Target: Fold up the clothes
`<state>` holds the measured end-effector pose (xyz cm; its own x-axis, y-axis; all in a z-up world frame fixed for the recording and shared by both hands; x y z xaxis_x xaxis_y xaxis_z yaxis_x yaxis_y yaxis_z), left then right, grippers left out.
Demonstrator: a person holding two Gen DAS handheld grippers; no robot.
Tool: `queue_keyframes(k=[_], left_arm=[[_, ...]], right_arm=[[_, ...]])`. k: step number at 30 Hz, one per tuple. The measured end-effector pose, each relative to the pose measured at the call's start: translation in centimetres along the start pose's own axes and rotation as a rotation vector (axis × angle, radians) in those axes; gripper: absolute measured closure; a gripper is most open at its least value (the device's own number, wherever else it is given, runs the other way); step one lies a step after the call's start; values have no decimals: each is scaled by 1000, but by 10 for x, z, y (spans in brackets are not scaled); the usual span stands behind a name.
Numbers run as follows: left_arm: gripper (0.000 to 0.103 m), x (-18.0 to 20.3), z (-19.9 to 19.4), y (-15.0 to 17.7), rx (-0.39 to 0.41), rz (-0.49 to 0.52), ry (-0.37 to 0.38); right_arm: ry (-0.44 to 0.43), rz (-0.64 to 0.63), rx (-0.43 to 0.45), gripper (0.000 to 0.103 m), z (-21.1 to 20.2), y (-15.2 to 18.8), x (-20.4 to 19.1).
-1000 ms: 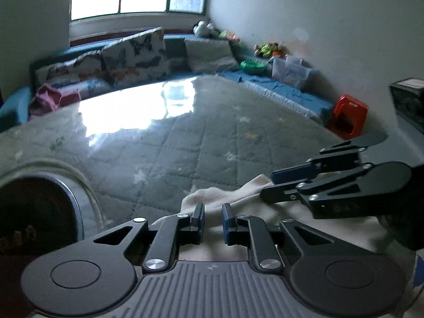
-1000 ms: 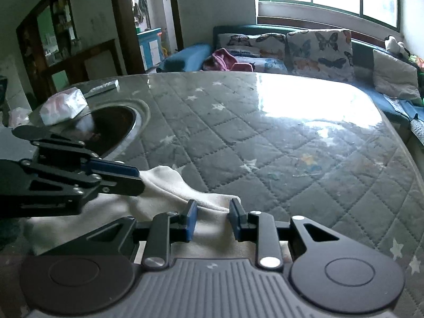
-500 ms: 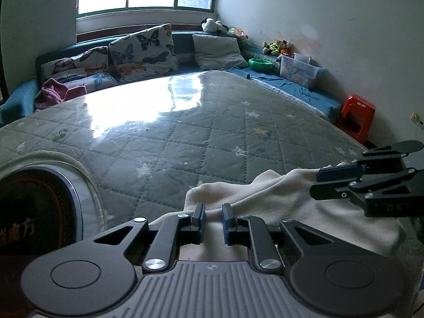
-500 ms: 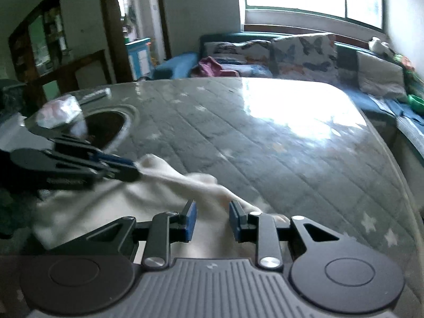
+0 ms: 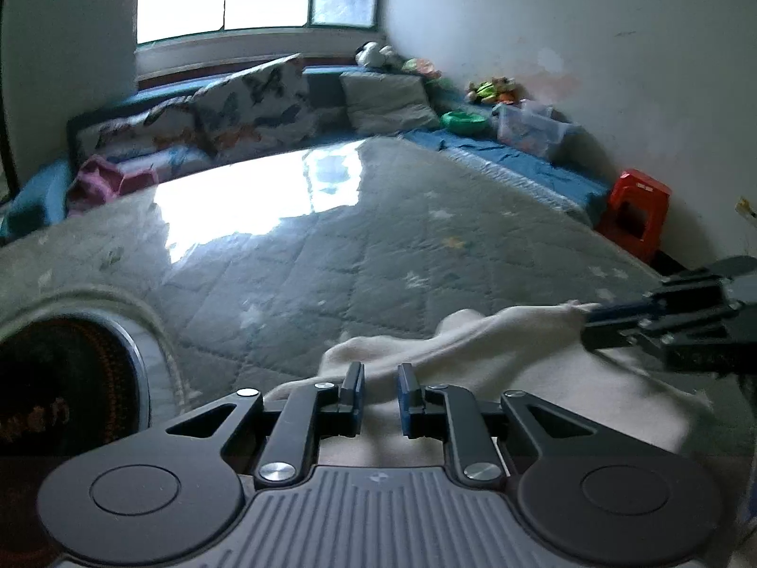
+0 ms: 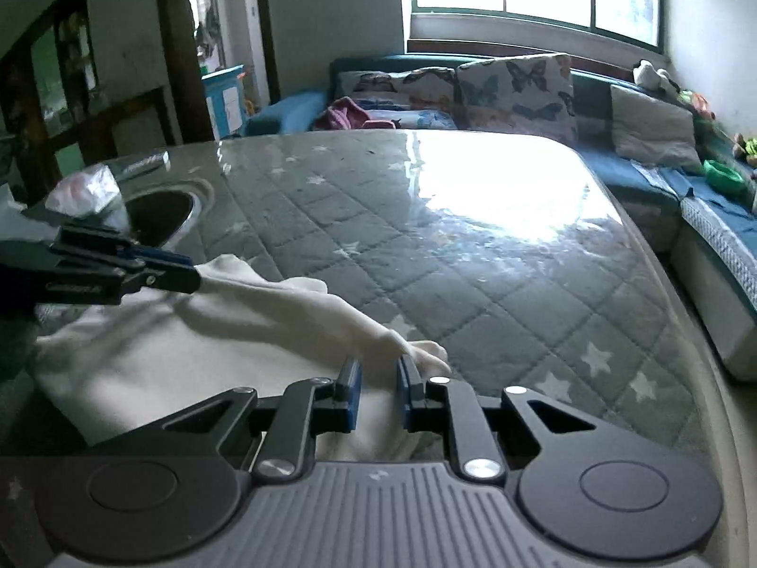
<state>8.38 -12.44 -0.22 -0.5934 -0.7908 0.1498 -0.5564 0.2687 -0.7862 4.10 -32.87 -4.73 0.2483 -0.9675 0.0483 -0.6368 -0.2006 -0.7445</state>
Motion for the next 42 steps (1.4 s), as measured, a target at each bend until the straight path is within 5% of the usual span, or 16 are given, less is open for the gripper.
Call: queue_keyframes(k=[8,16,42], left_arm=[[87,61,-35,18,48,105,116],[87,80,-34,38,30,135,155],[87,84,-15,51,15,96,178]], right_arm=[[-96,-84,11,88,-33,6,-32],[-145,-131,24,88,-48,14,-57],[-52,-31,-20,88,-53,44,-32]])
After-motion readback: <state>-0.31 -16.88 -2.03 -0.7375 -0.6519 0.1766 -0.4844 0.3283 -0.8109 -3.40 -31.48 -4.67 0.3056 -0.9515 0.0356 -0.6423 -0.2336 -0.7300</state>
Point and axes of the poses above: each gripper's, at about its wrist camera, not at the fingertips, and z roughly the way its jaws point, x to its right, y to its underside, the point moved 6 cm from there along z, roughly the way its jaws point, and after that the axes turned 9 degrees about y, right-handed, at the moved point
